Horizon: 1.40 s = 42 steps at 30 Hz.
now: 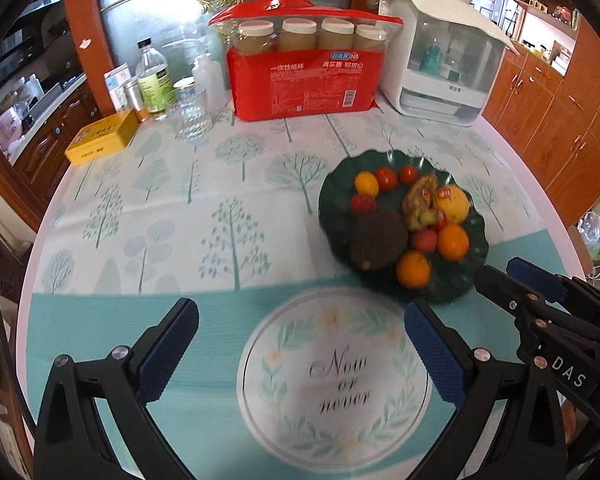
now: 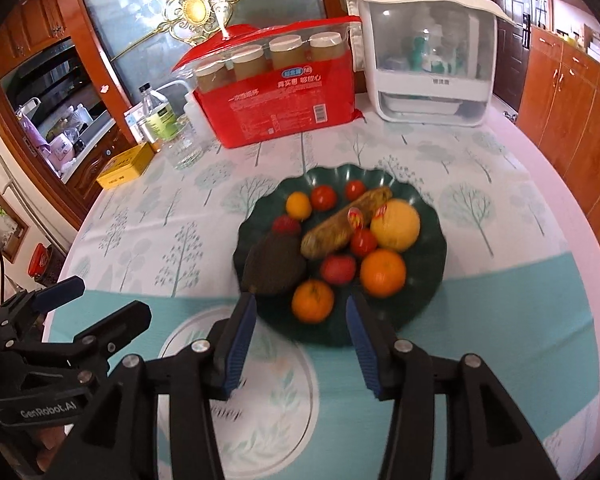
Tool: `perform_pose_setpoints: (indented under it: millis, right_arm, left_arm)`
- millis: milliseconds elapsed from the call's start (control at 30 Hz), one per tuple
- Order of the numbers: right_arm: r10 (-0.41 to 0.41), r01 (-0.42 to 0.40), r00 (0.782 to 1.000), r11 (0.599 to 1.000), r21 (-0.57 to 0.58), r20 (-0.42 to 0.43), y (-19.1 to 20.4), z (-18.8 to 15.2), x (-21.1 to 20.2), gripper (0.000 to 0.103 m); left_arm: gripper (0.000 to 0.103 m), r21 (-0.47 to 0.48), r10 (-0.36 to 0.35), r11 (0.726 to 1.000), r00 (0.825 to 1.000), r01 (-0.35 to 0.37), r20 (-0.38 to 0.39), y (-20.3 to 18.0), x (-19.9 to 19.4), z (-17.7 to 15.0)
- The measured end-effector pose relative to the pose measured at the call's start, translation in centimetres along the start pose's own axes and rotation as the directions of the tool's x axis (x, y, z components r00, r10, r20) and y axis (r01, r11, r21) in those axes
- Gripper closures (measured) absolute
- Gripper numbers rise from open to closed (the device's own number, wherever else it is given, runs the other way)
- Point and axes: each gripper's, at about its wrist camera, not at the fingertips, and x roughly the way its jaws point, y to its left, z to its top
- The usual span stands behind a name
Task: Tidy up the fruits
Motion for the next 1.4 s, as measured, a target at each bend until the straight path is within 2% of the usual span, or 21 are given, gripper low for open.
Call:
perform_pose_setpoints:
  millis: [267,533,900,1100,1400]
  right_arm:
    - [-0.004,0.004,1.0,1.0,0.021,-0.005,2.2,-5.5,-4.3,0.053]
    - [-0.004,0.004,1.0,0.999,0.049,0.005,4.0,-8.5,-9.6,0.05]
    - [-0.027,0.028,0.999,1.0,-0.011,0.038,4.7,-8.3,-14.0,0.041]
    - [-0.027,0.027,0.999,1.0,0.0,0.019,3.6,-7.9,-14.0,0.039]
    - [-0.024,0.024,1.0,0.999,-0.041,-0.012,3.5,-7.2,-13.1,0.039]
  left_arm:
    - [0.001,0.011,0.002,1.0,1.0,-0.002,0.007,0.9,-4.7,-5.7]
    - [0.001,-0.014,-0.003,1.0,1.0,0.003,0.025,1.3,-9.6,-8.4]
    - [0.001,-0.083,0.051,0.996,0.994,-0.043,0.094,0.3,-14.5,-8.2]
    - [0.001,-0.089,0.067,0.994,0.995,-0.061,0.074,-0.6,-14.5,-8.3]
    - [0.001,-0.125,0.094,0.988,0.995,-0.088,0.043,-0.8,-13.4,-7.9]
